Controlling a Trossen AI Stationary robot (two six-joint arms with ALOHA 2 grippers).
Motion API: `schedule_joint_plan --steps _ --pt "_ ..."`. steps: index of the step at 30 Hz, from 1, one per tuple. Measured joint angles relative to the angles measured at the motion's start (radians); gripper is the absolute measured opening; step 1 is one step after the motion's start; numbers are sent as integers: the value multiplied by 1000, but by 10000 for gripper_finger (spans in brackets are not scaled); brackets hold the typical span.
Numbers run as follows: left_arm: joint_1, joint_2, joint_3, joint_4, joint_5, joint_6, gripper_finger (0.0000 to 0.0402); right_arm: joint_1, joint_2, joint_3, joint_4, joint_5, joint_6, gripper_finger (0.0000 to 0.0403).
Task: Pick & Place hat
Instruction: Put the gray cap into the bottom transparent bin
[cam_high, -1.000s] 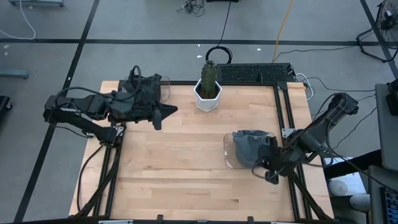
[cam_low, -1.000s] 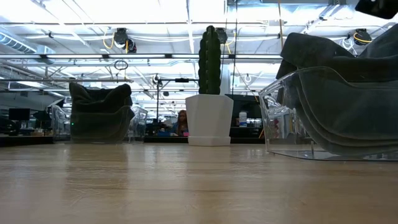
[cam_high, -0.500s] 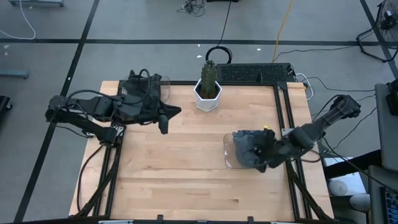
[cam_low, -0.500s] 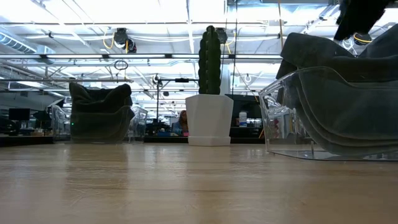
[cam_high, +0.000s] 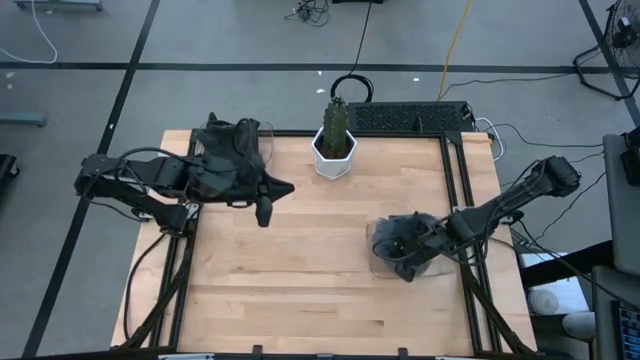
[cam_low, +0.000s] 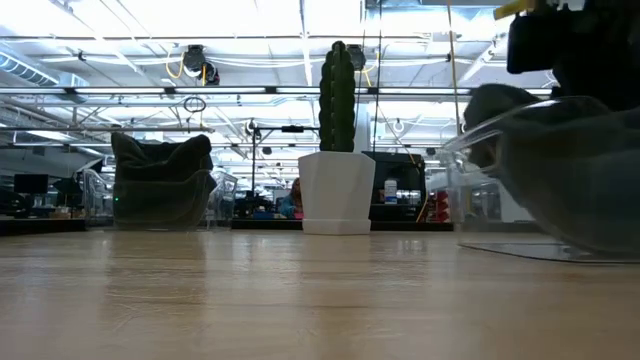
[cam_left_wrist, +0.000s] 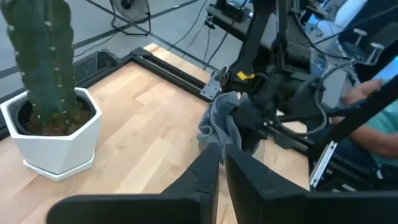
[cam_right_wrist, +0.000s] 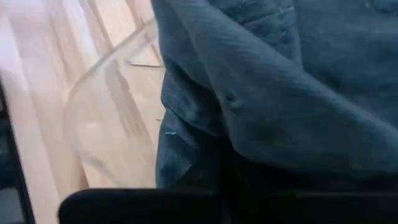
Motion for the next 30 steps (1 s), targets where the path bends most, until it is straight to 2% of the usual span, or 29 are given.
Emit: schedule_joint_plan --steps 8,15,24,30 --pt "0 -6 0 -2 29 51 35 0 -80 91 -107 -13 -10 0" --pt "0 -5 0 -2 26 40 35 22 -159 178 -317 -67 0 0" --pt "0 -5 0 -1 25 -16 35 88 -192 155 -534 -116 43 0" --pt "0 -5 0 -1 23 -41 35 88 -192 66 -515 -117 45 0"
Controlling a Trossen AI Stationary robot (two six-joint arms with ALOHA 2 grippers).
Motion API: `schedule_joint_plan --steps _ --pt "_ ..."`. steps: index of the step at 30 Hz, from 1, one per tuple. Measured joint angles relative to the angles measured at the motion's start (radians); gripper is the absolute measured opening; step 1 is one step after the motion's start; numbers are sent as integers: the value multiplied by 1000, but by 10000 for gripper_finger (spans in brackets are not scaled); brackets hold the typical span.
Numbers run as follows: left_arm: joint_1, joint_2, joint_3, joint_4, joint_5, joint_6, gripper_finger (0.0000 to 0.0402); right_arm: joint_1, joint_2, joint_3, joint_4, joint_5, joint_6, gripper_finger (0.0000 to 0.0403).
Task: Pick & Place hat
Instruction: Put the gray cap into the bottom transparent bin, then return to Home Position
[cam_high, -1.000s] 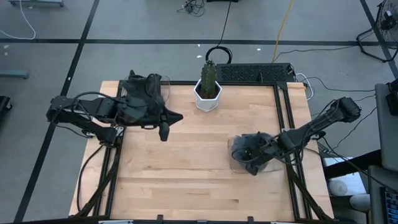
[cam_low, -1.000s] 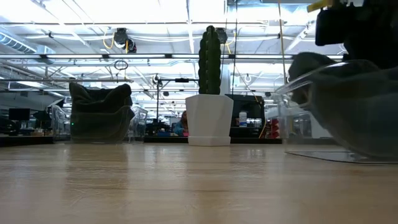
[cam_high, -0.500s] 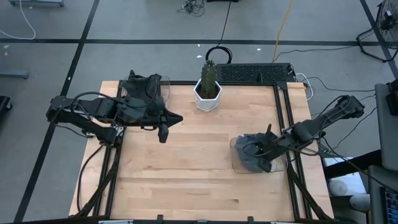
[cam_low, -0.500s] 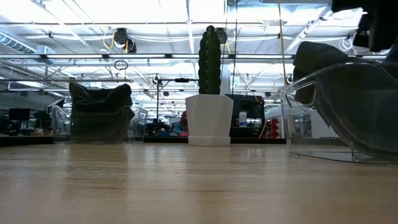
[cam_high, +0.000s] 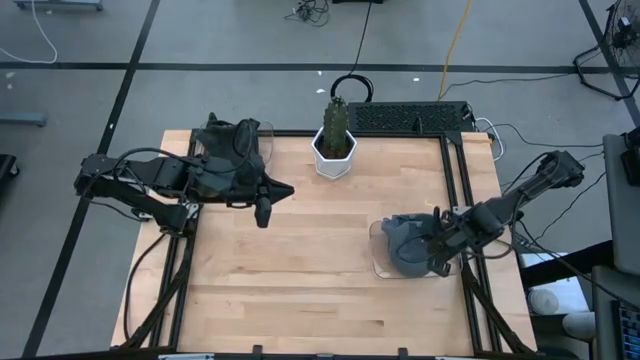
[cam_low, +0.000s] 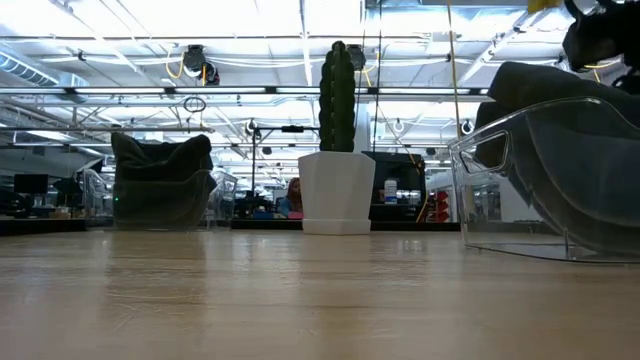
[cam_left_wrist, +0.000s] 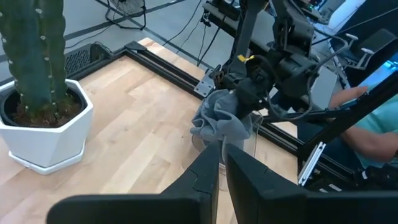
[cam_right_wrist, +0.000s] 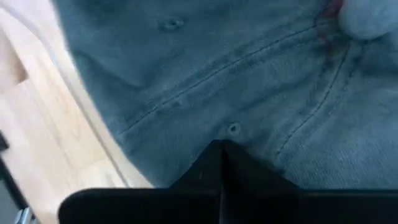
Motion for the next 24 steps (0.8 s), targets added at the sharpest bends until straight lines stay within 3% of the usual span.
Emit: schedule_joint_plan --steps 11,21,24 --pt "0 0 0 0 -10 -31 35 0 -11 -65 76 -16 6 0" --pt "0 0 0 9 -51 -53 35 -28 -88 65 67 89 -4 0" --pt "0 0 0 8 -51 -54 35 -35 -87 78 140 110 -38 0"
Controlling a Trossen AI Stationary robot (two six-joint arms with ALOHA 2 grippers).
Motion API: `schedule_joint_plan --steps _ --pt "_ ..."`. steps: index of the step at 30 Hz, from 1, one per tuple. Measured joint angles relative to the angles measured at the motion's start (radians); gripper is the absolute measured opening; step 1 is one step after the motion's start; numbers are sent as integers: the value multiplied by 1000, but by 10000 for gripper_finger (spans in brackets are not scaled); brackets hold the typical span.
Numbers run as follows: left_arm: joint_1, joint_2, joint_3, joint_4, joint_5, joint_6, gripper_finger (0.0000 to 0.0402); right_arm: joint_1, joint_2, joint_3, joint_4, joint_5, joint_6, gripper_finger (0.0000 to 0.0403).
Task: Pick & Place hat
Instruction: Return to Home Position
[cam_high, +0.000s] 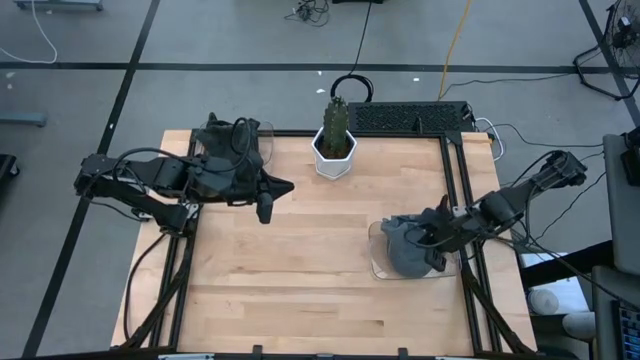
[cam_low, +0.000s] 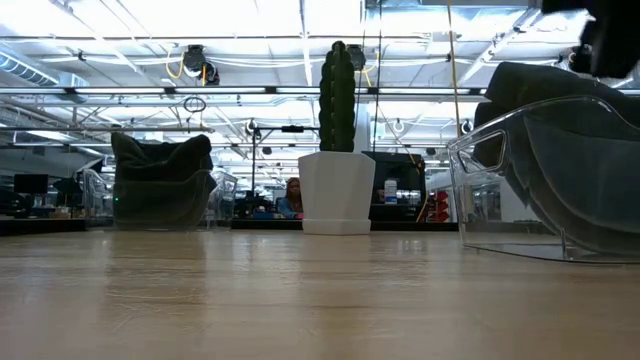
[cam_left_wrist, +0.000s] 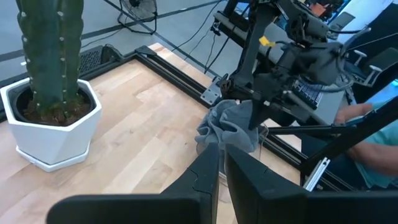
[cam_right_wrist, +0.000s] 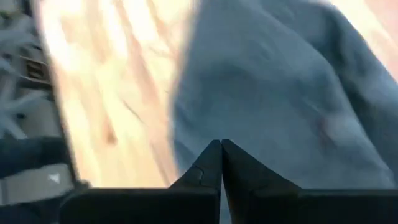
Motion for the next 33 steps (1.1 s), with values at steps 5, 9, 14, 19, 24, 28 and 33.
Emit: schedule_joint_plan --steps 5,9,14,19,24,28,33 --pt "0 0 0 0 -22 0 35 -1 64 2 90 102 -96 0" --pt "0 0 0 4 -27 -17 35 -32 138 -11 95 101 -151 0" --pt "-6 0 0 5 -27 -31 35 -40 192 -63 169 99 -174 0" --pt "-20 0 0 5 -27 -39 35 -40 198 -95 206 55 -191 0" --pt "-36 0 0 6 -27 -40 35 -40 123 -97 187 47 -166 0" --pt "-46 0 0 6 -27 -42 35 -38 26 -97 173 38 -114 0" --pt "-57 0 0 6 -27 -46 35 -37 -50 -97 166 -102 -68 0"
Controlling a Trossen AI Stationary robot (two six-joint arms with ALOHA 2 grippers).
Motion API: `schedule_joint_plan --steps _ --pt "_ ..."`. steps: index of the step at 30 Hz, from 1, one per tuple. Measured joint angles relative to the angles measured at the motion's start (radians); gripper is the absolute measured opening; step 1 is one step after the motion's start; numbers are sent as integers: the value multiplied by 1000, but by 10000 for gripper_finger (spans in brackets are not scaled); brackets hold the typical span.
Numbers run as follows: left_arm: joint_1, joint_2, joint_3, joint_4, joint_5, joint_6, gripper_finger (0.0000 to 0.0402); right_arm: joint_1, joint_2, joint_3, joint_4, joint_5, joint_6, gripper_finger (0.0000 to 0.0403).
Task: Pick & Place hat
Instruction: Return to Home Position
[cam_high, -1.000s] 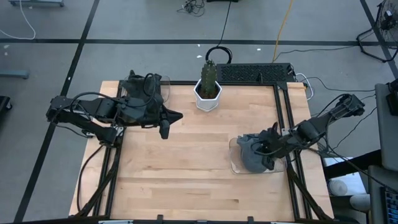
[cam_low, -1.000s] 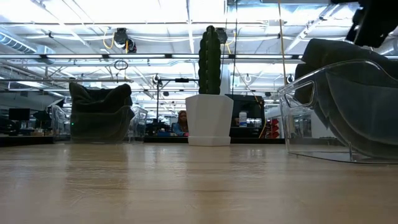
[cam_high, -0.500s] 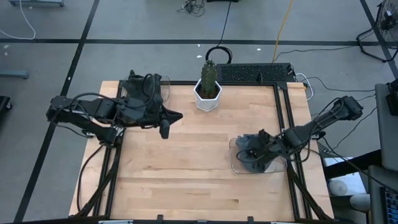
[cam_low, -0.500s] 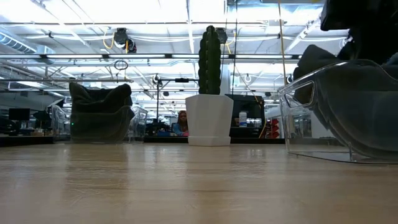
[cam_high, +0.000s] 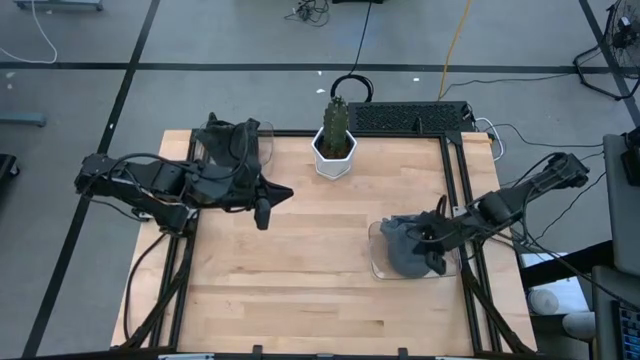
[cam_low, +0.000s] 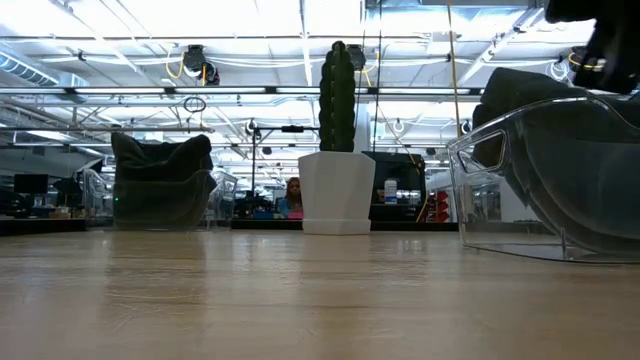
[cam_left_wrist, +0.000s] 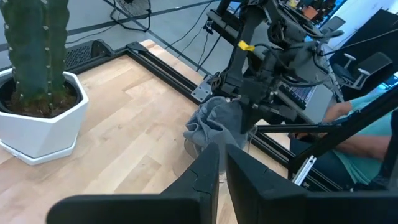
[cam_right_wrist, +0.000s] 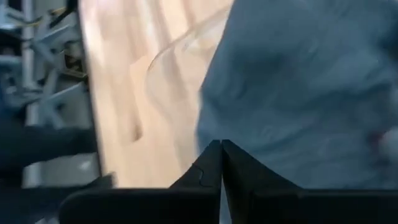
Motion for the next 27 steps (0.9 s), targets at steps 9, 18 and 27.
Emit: schedule_joint_plan --steps 9,18,27 --pt "-26 0 0 0 0 -9 35 122 16 0 -38 -230 104 0" --pt "-31 0 0 0 -15 -6 35 233 26 1 -28 -210 197 0" --pt "-31 0 0 0 -25 -7 35 134 109 198 -22 80 -104 0"
